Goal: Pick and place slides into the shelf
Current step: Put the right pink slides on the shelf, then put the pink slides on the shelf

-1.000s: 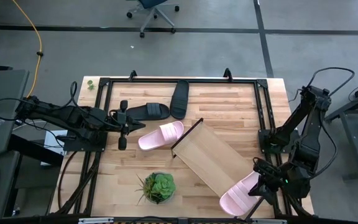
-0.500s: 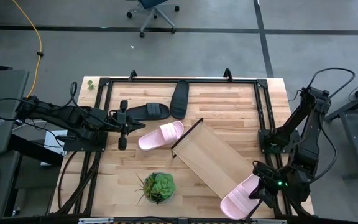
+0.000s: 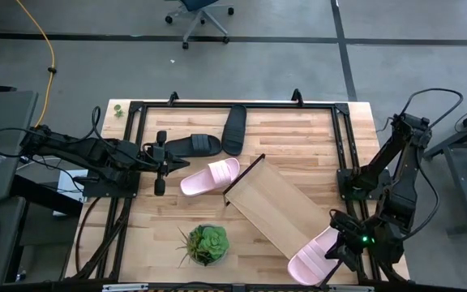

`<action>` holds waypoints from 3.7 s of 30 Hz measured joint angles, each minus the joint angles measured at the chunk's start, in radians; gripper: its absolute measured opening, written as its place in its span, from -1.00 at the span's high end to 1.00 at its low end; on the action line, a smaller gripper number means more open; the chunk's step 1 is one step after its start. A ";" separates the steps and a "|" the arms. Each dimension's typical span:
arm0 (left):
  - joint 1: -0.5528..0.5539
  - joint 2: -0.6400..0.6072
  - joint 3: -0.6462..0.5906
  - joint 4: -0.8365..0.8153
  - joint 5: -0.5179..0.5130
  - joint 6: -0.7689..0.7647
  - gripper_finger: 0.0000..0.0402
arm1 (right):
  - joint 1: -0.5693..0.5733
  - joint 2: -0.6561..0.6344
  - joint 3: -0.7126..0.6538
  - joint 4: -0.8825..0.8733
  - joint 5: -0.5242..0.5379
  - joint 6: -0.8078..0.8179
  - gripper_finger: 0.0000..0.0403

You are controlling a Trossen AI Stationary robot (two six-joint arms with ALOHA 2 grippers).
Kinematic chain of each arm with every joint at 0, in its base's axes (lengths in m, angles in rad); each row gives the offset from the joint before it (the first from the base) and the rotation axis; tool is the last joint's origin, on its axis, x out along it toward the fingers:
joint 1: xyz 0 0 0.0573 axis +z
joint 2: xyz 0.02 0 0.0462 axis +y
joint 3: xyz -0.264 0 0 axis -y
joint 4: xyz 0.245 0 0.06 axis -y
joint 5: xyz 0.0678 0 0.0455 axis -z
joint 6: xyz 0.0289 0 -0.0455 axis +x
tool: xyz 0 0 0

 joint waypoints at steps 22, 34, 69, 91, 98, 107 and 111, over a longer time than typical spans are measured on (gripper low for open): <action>0.000 0.000 0.000 0.000 0.000 0.000 1.00 | 0.000 0.000 0.000 -0.006 -0.017 0.000 0.99; 0.000 0.000 0.000 0.000 0.000 0.000 1.00 | 0.000 0.000 0.001 -0.049 -0.014 0.021 0.61; 0.000 0.000 0.000 0.000 0.000 0.001 1.00 | 0.079 -0.076 0.002 -0.186 0.275 0.107 0.59; 0.000 0.000 0.000 -0.017 0.002 0.003 1.00 | -0.058 -0.222 0.003 -0.335 0.898 0.016 0.59; 0.000 0.000 0.000 -0.051 0.004 -0.034 1.00 | -0.190 -0.222 0.003 -0.359 0.894 0.016 0.59; 0.000 0.018 0.000 -0.056 -0.032 -0.098 1.00 | -0.368 -0.242 0.003 -0.365 0.850 -0.115 0.59; 0.001 0.052 0.000 -0.059 -0.060 -0.232 1.00 | -0.442 -0.283 0.003 -0.362 0.741 -0.222 0.59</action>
